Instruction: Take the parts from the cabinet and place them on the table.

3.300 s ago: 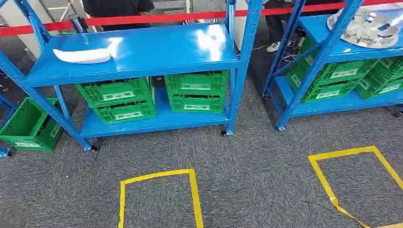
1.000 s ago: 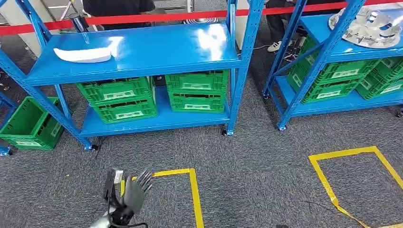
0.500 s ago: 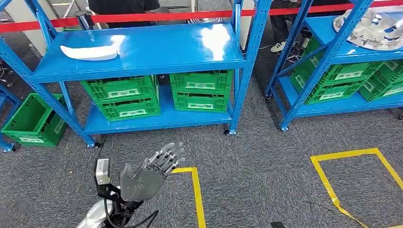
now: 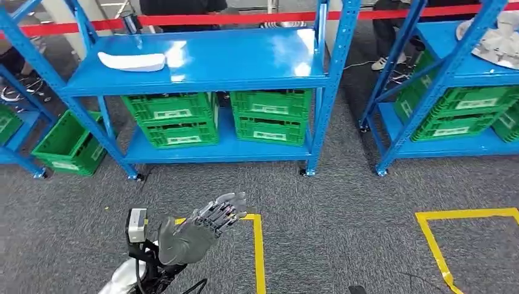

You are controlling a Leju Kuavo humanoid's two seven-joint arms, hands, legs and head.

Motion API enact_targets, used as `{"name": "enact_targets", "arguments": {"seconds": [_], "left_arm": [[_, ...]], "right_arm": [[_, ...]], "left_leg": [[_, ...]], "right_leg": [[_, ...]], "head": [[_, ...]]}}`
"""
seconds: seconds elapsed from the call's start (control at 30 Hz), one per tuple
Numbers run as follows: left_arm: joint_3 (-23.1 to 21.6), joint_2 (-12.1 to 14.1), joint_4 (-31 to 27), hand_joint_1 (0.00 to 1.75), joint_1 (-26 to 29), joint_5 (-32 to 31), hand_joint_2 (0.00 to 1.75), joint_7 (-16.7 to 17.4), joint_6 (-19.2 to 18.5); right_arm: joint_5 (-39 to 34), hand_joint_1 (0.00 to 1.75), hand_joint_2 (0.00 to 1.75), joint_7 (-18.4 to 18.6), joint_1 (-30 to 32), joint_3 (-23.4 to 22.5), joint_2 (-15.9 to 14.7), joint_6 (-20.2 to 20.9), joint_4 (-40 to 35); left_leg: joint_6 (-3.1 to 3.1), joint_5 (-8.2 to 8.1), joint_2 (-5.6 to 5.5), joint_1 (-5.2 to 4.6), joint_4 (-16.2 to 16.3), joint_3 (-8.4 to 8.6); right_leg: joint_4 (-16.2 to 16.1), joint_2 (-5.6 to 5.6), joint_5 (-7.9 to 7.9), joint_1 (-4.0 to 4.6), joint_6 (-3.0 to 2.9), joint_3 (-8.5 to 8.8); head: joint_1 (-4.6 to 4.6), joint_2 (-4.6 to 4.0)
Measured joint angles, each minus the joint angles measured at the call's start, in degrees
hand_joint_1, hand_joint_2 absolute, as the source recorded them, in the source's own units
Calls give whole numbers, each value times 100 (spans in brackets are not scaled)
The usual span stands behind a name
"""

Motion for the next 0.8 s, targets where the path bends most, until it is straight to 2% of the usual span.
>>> {"name": "enact_targets", "arguments": {"seconds": [0.03, 0.07, 0.1, 0.13, 0.17, 0.2, 0.27, 0.3, 0.33, 0.37, 0.4, 0.43, 0.47, 0.5, 0.53, 0.57, 0.6, 0.63, 0.67, 0.7, 0.8], "left_arm": [[-17, 2, 0, 0, -1, 0, 0, 0, 0], [-28, 7, -2, 0, -9, 2, 0, 2, 0], [-41, 11, -7, 0, -22, 2, 0, 2, 0], [-48, 20, -20, 0, -38, 4, 0, 0, 0], [-57, 24, -48, 0, -63, 7, 0, 0, 0], [-66, 24, -50, 0, -82, 7, 0, 0, 0], [-72, 26, -55, 0, -94, 9, 0, 2, 0], [-76, 41, -65, 0, -92, 9, 0, 2, 0], [-81, 48, -94, 0, -79, 11, 0, 4, 4], [-85, 55, -107, 0, -107, 39, 0, 0, 6], [-94, 44, -114, 0, -130, 42, 0, 7, 29], [-105, 46, -131, 0, -118, 44, 0, 11, 66], [-111, 52, -133, 0, -100, 44, 0, 13, 85], [-122, 59, -136, 0, -84, 42, 0, 29, 127], [-127, 68, -140, 0, -74, 37, 0, 50, 162], [-133, 79, -153, 0, -66, 26, 0, 61, 186], [-138, 85, -172, 0, -59, 22, 0, 63, 208], [-142, 94, -197, 0, -49, 22, 0, 66, 234], [-142, 103, -227, 0, -41, 17, 0, 68, 258], [-142, 116, -258, 0, -31, 9, 0, 77, 286], [-146, 149, -332, 0, 14, -9, 0, 77, 315]], "right_arm": [[-4, 0, 0, 0, -2, 0, 9, 4, 0], [-4, 0, 0, 0, -8, 0, 17, 4, 0], [-7, 0, 0, 0, -13, 0, 22, 4, 0], [-7, 0, 0, 0, -14, 0, 37, 4, 0], [-7, 0, 0, 0, -12, -2, 85, 7, -2], [-9, 0, 0, 0, -13, -2, 65, 7, -2], [-15, 0, 0, 0, -10, -2, 70, 7, -2], [-13, 0, 0, 0, -24, -2, 85, 9, -11], [-11, 0, 0, -13, -37, 0, 76, 13, -24], [-4, 0, 0, -35, -35, 2, 79, 26, -24], [2, 0, 0, -53, -38, 2, 76, 26, -24], [11, 0, 0, -57, -39, 4, 72, 28, -24], [11, 0, 0, -57, -26, 4, 66, 28, -22], [15, 0, 0, -57, -14, 4, 61, 28, -22], [13, 0, 0, -59, -16, 7, 61, 31, -22], [13, 0, 0, -66, -28, 9, 61, 31, -22], [2, 0, 175, -79, -47, 9, 61, 24, -22], [-7, 0, 175, -105, -64, 9, 55, 15, -24], [-20, 0, 175, -129, -72, 9, 59, 13, -24], [-48, 0, 175, -144, -77, 9, 63, 13, -24], [-74, 0, 175, -214, -87, 9, 68, 44, -31]], "left_leg": [[26, 111, 4, -2, -112, 52], [65, 315, 14, -10, -452, 225], [125, 572, 45, -24, -996, 505], [222, 785, 196, -72, -1550, 802], [283, 727, 460, -139, -1798, 914], [283, 755, 416, -170, -1824, 892], [301, 762, 302, -204, -1818, 861], [334, 797, 238, -212, -1861, 852], [334, 916, 168, -110, -2020, 952], [367, 950, 119, -136, -2078, 958], [387, 981, 63, -136, -2073, 935], [388, 986, -12, -134, -2071, 920], [392, 990, -70, -141, -2069, 913], [389, 992, -132, -143, -2062, 906], [388, 992, -182, -142, -2055, 907], [383, 989, -221, -139, -2043, 910], [363, 975, -262, -132, -2021, 911], [329, 952, -292, -126, -1981, 909], [288, 925, -301, -131, -1939, 882], [241, 885, -323, -183, -1876, 850], [201, 898, -324, -147, -1890, 830]], "right_leg": [[0, -50, 0, 17, 0, 3], [-1, -92, -1, 36, 0, 9], [-2, -143, -2, 54, 0, 19], [-4, -188, -4, 69, -2, 29], [-5, -234, -6, 81, 2, 32], [-10, -299, -5, 108, 8, 22], [-23, -405, 0, 74, 19, 27], [-53, -465, 16, 84, 54, 50], [-10, -385, -24, 77, 89, 5], [155, -150, -139, 74, 61, -60], [507, 9, -314, 68, 11, -220], [974, 95, -500, 67, -19, -436], [1399, 124, -650, 67, -22, -636], [1700, 136, -707, 66, 9, -788], [1666, 136, -643, 65, 56, -791], [1389, 136, -487, 57, 122, -675], [883, 136, -257, 42, 195, -452], [308, 142, -29, 26, 252, -191], [-19, 165, 30, 9, 234, -68], [-33, 174, 54, 32, 141, -36], [-15, 165, 73, 75, 30, -59]], "head": [[0, 0], [-2, 0], [-2, 0], [-2, 0], [15, 0], [9, 0], [7, 0], [2, 0], [4, 0], [29, 0], [26, 0], [44, 0], [37, 0], [44, 0], [39, 0], [44, 0], [42, 0], [42, 0], [50, 0], [37, 0], [39, 0]]}}
